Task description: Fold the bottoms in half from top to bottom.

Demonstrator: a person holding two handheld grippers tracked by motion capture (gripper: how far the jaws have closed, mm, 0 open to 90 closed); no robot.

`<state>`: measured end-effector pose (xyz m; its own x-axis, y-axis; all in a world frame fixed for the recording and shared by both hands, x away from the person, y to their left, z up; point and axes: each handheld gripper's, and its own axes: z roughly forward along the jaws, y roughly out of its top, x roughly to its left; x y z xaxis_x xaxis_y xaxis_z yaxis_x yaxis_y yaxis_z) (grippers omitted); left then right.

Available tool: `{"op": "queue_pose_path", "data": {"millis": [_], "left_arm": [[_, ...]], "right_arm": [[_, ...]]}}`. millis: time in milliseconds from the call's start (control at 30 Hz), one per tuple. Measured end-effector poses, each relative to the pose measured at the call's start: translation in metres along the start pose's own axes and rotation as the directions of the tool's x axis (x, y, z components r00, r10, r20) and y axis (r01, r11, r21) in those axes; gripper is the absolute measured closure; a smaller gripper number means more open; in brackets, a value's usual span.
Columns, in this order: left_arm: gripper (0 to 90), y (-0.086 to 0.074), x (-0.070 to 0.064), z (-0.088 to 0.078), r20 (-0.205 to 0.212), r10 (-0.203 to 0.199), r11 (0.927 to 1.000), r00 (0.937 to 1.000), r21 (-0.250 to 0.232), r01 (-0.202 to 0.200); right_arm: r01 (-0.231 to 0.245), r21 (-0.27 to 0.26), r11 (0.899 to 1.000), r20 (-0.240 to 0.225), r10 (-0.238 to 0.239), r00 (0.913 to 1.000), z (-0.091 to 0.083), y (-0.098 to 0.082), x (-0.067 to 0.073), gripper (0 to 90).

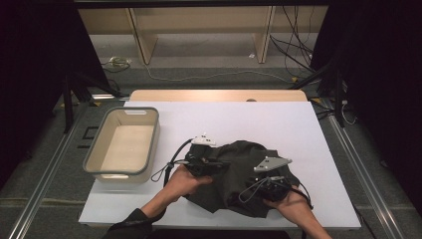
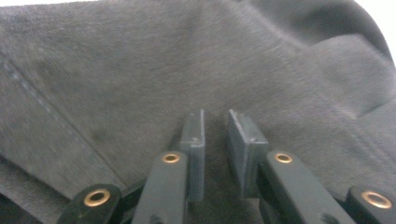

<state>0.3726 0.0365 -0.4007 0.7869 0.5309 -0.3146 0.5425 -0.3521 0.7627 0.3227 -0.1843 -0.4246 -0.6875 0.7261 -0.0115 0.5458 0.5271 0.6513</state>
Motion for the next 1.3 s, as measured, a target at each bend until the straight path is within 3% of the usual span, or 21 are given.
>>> {"op": "queue_pose_path", "data": {"millis": [133, 267, 367, 467, 600, 767, 900, 1000, 1100, 1133, 1167, 1200, 1233, 1300], "left_arm": [[83.3, -0.011, -0.012, 0.008, 0.038, 0.051, 0.9953, 0.998, 0.08, -0.054], [85.5, -0.032, -0.007, 0.014, 0.031, 0.042, 0.9883, 0.9986, 0.145, -0.046], [86.5, -0.047, -0.001, 0.02, 0.03, 0.016, 0.984, 0.9994, 0.177, -0.021], [87.3, -0.055, -0.003, 0.028, 0.016, 0.035, 0.9787, 0.9993, 0.202, -0.037], [86.4, -0.056, -0.006, 0.027, 0.018, 0.047, 0.9787, 0.9987, 0.199, -0.05], [75.7, -0.052, -0.008, 0.021, 0.049, 0.042, 0.9804, 0.9979, 0.191, -0.051], [55.7, -0.044, -0.008, 0.011, 0.039, 0.042, 0.9832, 0.9983, 0.176, -0.048], [47.8, -0.04, -0.005, 0.001, 0.0, 0.012, 0.9889, 0.9999, 0.148, -0.012], [42.7, -0.038, 0.001, -0.004, -0.05, -0.015, 0.9901, 0.9986, 0.139, 0.022], [40.6, -0.038, 0.001, -0.004, -0.05, -0.015, 0.9901, 0.9986, 0.139, 0.022], [37.4, -0.037, 0.006, -0.006, -0.105, -0.041, 0.9878, 0.9937, 0.145, 0.056], [35.1, -0.037, 0.01, -0.006, -0.13, -0.065, 0.9864, 0.9894, 0.142, 0.083], [32.9, -0.037, 0.013, -0.007, -0.139, -0.083, 0.984, 0.9869, 0.146, 0.103], [30.6, -0.037, 0.021, -0.007, -0.157, -0.153, 0.9737, 0.9758, 0.145, 0.176]], "right_arm": [[0.014, 0.026, 1.0, 0.003, -0.014, 0.9999, 0.007, -0.003, 0.006, 77.5], [-0.001, 0.0, 1.0, 0.006, 0.001, 1.0, 0.002, -0.003, 0.003, 74.9], [-0.039, -0.033, 0.999, 0.026, 0.04, 0.9989, -0.005, -0.004, -0.003, 68.8], [-0.08, -0.06, 0.995, 0.059, 0.084, 0.9948, -0.013, -0.006, -0.012, 63.5], [-0.131, -0.09, 0.987, 0.111, 0.141, 0.9837, -0.023, -0.011, -0.026, 52.9], [-0.198, -0.087, 0.976, 0.134, 0.208, 0.969, -0.029, -0.018, -0.038, 43.7], [-0.248, -0.053, 0.967, 0.14, 0.253, 0.9572, -0.026, -0.023, -0.041, 35.6], [-0.292, -0.024, 0.956, 0.126, 0.293, 0.9478, -0.022, -0.027, -0.042, 31.8], [-0.33, 0.009, 0.944, 0.108, 0.328, 0.9386, -0.015, -0.03, -0.043, 28.7], [-0.342, 0.018, 0.939, 0.105, 0.339, 0.9351, -0.012, -0.03, -0.043, 28.4], [-0.346, 0.026, 0.938, 0.103, 0.342, 0.934, -0.01, -0.031, -0.043, 28.1], [-0.348, 0.034, 0.937, 0.106, 0.343, 0.9335, -0.008, -0.031, -0.043, 27.7], [-0.35, 0.041, 0.936, 0.111, 0.344, 0.9324, -0.005, -0.031, -0.043, 26.7], [-0.36, 0.052, 0.932, 0.105, 0.353, 0.9296, -0.001, -0.032, -0.046, 25.2]]}}
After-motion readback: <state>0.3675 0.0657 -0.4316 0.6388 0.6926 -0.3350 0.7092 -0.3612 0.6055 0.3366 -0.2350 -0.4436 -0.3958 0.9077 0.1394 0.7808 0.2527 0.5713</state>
